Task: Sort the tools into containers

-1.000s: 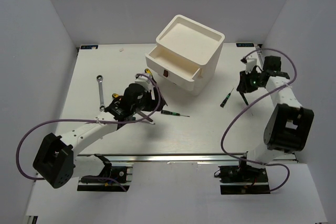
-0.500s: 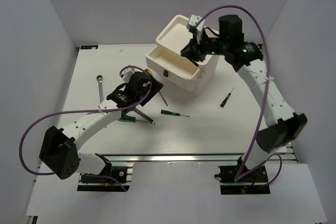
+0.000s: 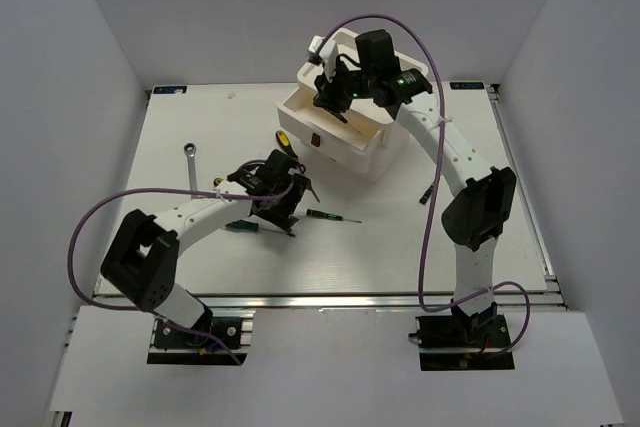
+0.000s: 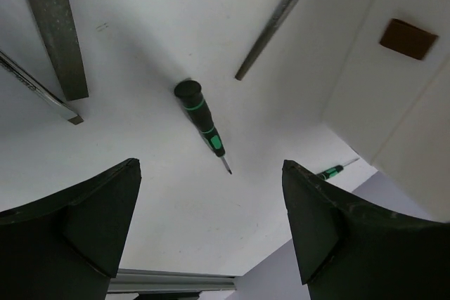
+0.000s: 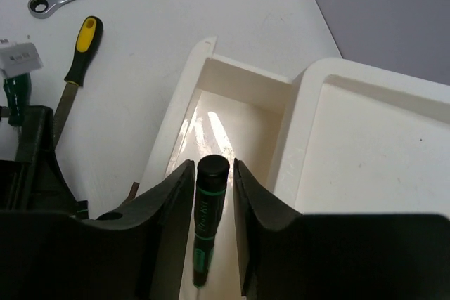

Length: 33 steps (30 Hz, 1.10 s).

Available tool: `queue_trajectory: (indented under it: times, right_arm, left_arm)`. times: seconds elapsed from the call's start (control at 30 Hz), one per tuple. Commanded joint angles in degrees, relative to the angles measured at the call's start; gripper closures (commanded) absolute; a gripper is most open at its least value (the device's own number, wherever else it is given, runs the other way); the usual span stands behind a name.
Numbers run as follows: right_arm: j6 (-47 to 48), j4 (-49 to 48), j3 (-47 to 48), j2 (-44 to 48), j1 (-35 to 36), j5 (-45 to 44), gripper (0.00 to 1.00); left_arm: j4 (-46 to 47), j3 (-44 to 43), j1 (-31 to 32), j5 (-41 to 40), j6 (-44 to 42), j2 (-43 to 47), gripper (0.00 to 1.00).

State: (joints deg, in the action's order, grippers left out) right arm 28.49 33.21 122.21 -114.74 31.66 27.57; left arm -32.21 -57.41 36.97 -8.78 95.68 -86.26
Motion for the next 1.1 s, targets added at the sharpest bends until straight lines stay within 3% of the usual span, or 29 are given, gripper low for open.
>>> queue_trajectory:
  times: [0.0,0.07,0.2,0.43,0.7,0.8,0.9,1.07]
  right_arm:
    - [-0.3,-0.9,-0.1,3.6,-0.2,-1.1,0.65]
    - [-1.2,-0.9,-2.2,6.0,-0.2,-1.1,0.52]
    - [-4.3,-3.5,-6.5,11.4,-1.0,0.1,0.45]
    - [-11.6,-8.5,-20.8,23.8,-6.4,7.1,0.44]
    - [-15.4,-12.9,-33.7,32.6,-15.8,11.8,0.44]
    - [-15.9,-13.1,-36.3,34.7,-18.5,12.6,0.44]
    - [-15.7,-13.5,-40.7,37.5,-20.0,12.3,0.44]
    - [-15.5,-12.7,-49.1,43.1,-22.9,11.6,0.44]
  left_arm:
    - [-2.8,-3.8,0.0,3.5,3.9,-3.2,0.1]
    - [-5.0,-6.0,0.0,6.6,4.2,-7.3,0.12]
    - [-9.4,-11.7,0.3,12.4,3.9,-14.7,0.15]
    - [-15.9,-19.7,1.1,12.2,3.2,-22.9,0.23]
    - [-21.1,-21.7,2.0,10.4,3.2,-26.8,0.41]
    - [-21.8,-22.2,2.0,10.3,3.0,-28.7,0.43]
    - [-22.5,-23.1,2.0,9.9,2.3,-30.4,0.53]
    - [-23.4,-23.9,1.9,9.6,0.7,-30.2,0.85]
